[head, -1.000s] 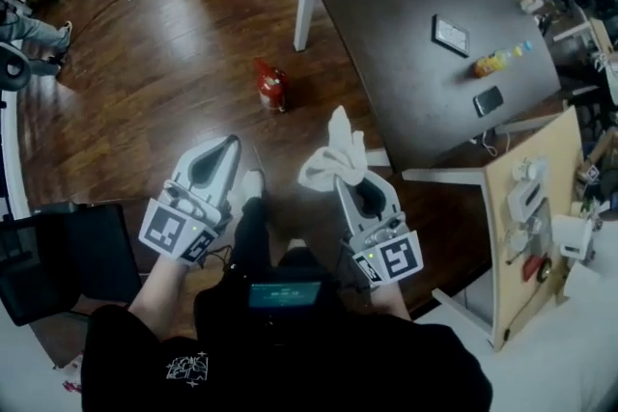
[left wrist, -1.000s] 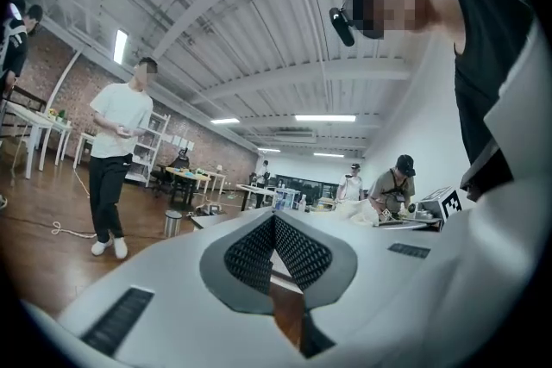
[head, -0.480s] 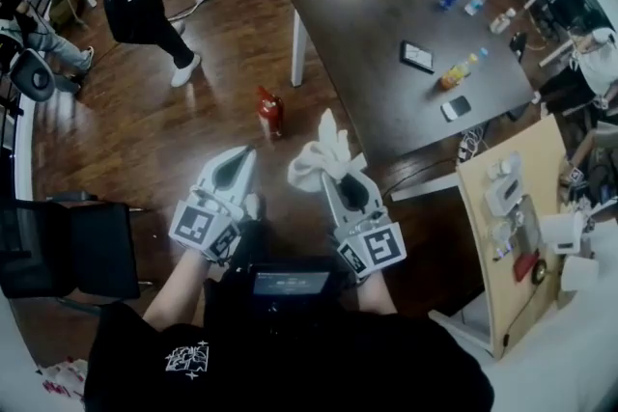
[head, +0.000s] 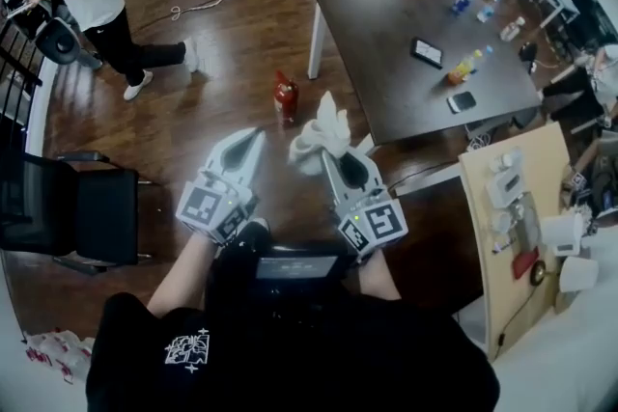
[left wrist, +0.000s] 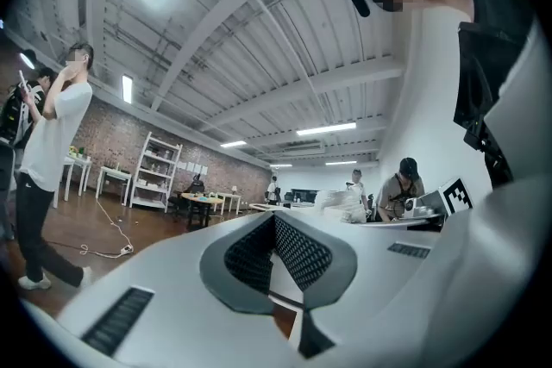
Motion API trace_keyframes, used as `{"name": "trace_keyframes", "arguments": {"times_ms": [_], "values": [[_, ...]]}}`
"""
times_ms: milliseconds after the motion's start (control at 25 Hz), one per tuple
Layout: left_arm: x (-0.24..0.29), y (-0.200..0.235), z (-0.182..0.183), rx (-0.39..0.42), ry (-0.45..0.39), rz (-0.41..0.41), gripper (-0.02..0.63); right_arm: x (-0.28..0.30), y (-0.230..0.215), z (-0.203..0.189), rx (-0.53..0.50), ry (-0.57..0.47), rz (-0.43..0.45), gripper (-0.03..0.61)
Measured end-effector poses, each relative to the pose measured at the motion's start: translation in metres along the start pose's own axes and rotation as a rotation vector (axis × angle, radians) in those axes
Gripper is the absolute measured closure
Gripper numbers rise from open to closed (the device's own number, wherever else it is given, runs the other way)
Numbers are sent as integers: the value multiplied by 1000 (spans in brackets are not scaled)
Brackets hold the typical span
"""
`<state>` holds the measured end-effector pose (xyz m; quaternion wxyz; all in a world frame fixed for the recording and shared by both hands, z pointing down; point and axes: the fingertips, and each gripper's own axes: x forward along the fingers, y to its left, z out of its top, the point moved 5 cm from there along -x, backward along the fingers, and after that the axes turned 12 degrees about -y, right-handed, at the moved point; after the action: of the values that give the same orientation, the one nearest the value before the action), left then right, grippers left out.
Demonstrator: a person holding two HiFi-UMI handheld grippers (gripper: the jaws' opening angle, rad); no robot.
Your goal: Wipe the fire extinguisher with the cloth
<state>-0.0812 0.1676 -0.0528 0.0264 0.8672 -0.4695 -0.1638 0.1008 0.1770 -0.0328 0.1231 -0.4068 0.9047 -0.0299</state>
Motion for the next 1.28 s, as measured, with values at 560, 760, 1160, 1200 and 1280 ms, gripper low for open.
{"name": "trace_keyframes", "arguments": {"times_ms": [560,760,1160,1200,1280], "values": [[-17,25,15,-19,21,-17,612,27,35,-1,-58,4,-64,486],[-18,39,16,-25,22,-40,612,40,38,-2,-80,-1,-85,486],[-11,38,13,-20,39,-58,612,40,41,-4,-87,11,-83,487],[-11,38,14,-20,33,-58,612,40,41,-4,-90,12,-83,487],[-11,39,15,-21,24,-56,612,41,42,-4,-97,13,-82,488]]}}
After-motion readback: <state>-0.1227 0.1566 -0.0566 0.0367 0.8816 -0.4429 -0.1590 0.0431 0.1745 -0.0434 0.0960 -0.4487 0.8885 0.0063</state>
